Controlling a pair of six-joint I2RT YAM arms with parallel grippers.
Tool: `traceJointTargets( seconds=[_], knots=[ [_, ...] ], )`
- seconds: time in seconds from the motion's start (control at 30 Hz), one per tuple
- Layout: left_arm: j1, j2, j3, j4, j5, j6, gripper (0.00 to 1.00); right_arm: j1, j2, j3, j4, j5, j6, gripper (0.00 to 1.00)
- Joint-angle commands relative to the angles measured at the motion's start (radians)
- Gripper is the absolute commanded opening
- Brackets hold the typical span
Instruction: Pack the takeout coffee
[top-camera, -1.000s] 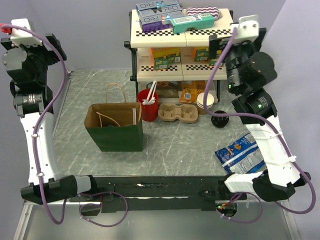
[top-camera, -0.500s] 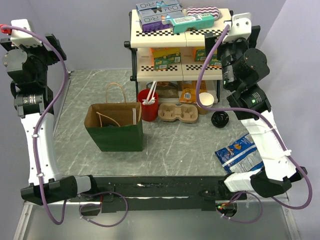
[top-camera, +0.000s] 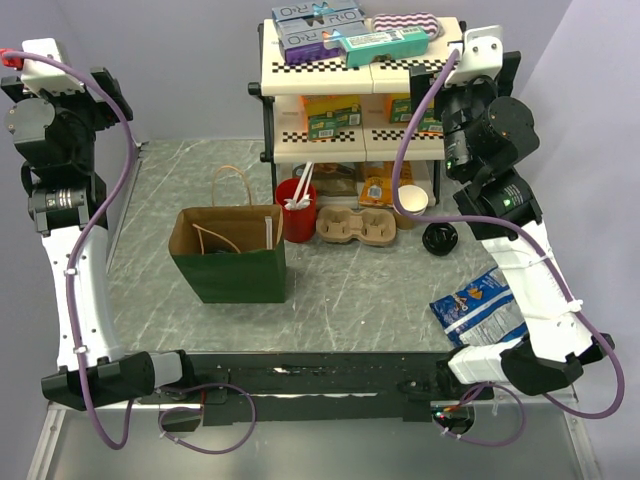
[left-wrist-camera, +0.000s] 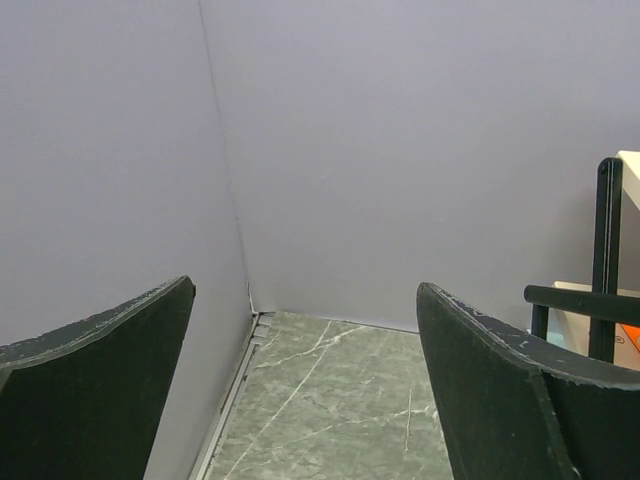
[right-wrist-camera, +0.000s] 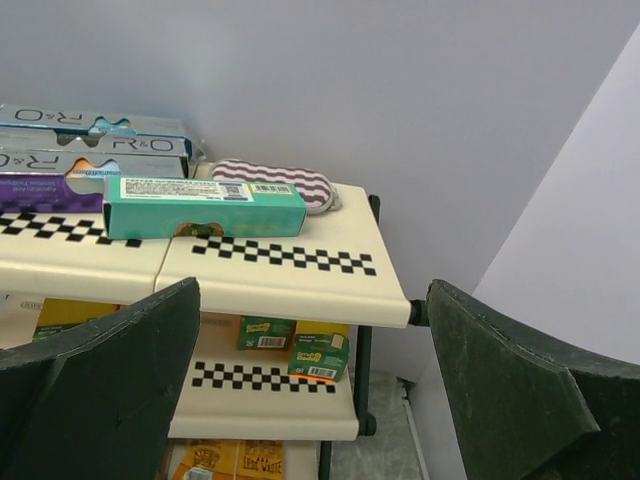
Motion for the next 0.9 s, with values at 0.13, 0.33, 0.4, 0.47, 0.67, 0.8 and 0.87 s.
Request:
traceJointTargets(
  seconds=[0.13,0.33,0.4,0.47,0.67,0.8,0.87],
  knots=[
    [-0.002,-0.102,-0.864,0.413,0.134,-0.279,0.99,0.035,0.243,-0.364,0.064,0.195,-0.011,1.0],
    [-0.005,0.04,-0.777,0.542,0.089,-0.407,0.99,0.033,0.219,-0.347,0.062,0.074,-0.07,1.0],
    [-0.005,0.047,-0.737,0.526,0.106,-0.366,0.99,0.033,0.214,-0.301,0.018,0.028,-0.013,1.0],
    [-0.005,0.057,-0.718,0.525,0.089,-0.336,1.0,0.033,0.22,-0.279,0.027,0.033,0.015,1.0],
    [-0.005,0.101,-0.654,0.536,0.12,-0.364,0.99,0.033,0.258,-0.192,0.036,0.07,0.041,1.0],
    [-0.005,0.104,-0.645,0.543,0.111,-0.381,0.99,0.033,0.251,-0.183,0.036,0.077,0.044,1.0],
    [-0.005,0.103,-0.649,0.546,0.109,-0.376,1.0,0.035,0.245,-0.175,0.039,0.082,0.046,1.0]
  ],
)
